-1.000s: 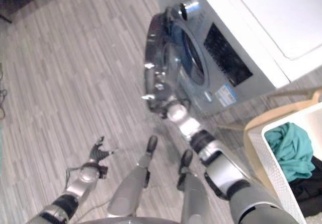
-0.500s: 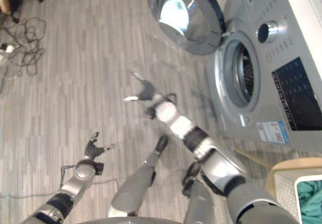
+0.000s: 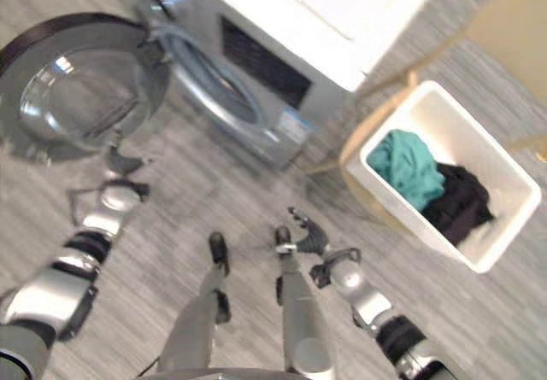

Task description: Grab the laundry basket,head to the washer,open it,put in the laundry and shut it.

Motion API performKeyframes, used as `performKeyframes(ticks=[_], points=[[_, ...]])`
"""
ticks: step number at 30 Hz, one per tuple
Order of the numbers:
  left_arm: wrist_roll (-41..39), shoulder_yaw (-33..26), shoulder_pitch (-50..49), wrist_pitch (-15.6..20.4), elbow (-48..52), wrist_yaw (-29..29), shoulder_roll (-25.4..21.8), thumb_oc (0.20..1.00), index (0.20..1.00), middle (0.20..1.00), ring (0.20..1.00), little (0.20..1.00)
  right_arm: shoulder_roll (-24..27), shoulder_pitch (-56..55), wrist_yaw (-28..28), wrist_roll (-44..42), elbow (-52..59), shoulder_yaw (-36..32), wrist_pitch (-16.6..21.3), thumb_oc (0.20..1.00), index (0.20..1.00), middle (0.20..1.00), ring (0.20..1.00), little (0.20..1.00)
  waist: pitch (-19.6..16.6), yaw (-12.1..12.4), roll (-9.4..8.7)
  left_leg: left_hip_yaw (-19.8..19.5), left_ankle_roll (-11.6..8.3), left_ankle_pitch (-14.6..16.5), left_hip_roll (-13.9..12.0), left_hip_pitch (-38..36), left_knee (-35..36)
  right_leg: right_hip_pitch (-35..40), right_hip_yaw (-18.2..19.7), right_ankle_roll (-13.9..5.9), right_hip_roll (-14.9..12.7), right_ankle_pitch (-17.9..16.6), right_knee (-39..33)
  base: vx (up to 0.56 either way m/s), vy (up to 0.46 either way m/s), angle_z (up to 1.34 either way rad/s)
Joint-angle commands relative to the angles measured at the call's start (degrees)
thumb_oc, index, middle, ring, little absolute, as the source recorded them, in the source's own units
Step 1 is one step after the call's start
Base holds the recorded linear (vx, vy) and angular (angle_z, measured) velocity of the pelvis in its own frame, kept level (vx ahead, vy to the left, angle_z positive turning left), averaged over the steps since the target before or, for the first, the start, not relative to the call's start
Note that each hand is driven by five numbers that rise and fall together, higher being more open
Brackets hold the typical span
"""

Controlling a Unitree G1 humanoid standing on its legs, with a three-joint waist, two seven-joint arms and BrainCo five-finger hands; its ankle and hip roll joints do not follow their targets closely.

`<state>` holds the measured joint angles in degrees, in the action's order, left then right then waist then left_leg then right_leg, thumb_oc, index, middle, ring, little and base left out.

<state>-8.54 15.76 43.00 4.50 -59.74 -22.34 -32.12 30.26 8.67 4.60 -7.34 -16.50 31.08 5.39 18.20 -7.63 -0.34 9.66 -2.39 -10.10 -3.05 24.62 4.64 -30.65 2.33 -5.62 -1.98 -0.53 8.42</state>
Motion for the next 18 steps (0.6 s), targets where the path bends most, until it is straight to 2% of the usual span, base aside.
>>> performKeyframes(ticks=[1, 6, 9, 18], points=[[2.2, -4.4, -1.5, -1.3, -5.2, -2.5, -4.6, 1.0, 1.0, 1.0, 1.0, 1.0, -0.9, 2.2, -1.2, 0.1, 6.6, -4.7, 5.8, 1.0, 1.0, 1.0, 1.0, 1.0, 3.0, 1.4, -3.43, 1.4, 1.29, 8.7, 3.6, -5.8, -0.2, 4.4, -1.7, -2.69, 0.2, -7.3, -9.7, 0.01, 0.027, -0.4], [3.8, -8.2, -4.6, -2.7, -7.8, -4.0, -6.8, 1.0, 1.0, 1.0, 1.0, 1.0, 0.9, -1.3, -1.0, 0.3, 8.8, -7.5, 6.1, 1.0, 1.0, 1.0, 1.0, 1.0, 3.0, 0.8, -3.59, 2.7, 1.37, 9.1, 3.3, -6.6, -0.3, 5.0, -1.0, -2.77, 0.5, -7.7, -10.2, 0.01, 0.013, -0.33], [3.0, -13.7, -9.9, -3.4, -9.3, -5.1, -8.3, 1.0, 1.0, 1.0, 1.0, 1.0, 2.6, -6.2, -0.8, -1.0, 12.3, -11.8, 6.8, 1.0, 1.0, 1.0, 1.0, 1.0, 2.7, 0.6, -3.49, 3.2, 1.25, 9.3, 3.2, -7.6, -0.4, 5.7, -0.9, -2.74, 0.6, -7.9, -10.8, 0.02, 0.013, -0.12], [5.7, -16.8, -17.3, -3.9, -8.8, -5.7, -7.1, 1.0, 1.0, 1.0, 1.0, 1.0, 3.3, -9.8, -1.2, -0.8, 15.3, -14.7, 7.6, 1.0, 1.0, 1.0, 1.0, 1.0, 0.2, 1.4, -2.66, 2.4, 1.17, 10.2, 3.5, -10.6, -0.3, 9.2, -1.8, -2.6, 0.1, -7.2, -11.2, 0.03, -0.004, 0.06]])
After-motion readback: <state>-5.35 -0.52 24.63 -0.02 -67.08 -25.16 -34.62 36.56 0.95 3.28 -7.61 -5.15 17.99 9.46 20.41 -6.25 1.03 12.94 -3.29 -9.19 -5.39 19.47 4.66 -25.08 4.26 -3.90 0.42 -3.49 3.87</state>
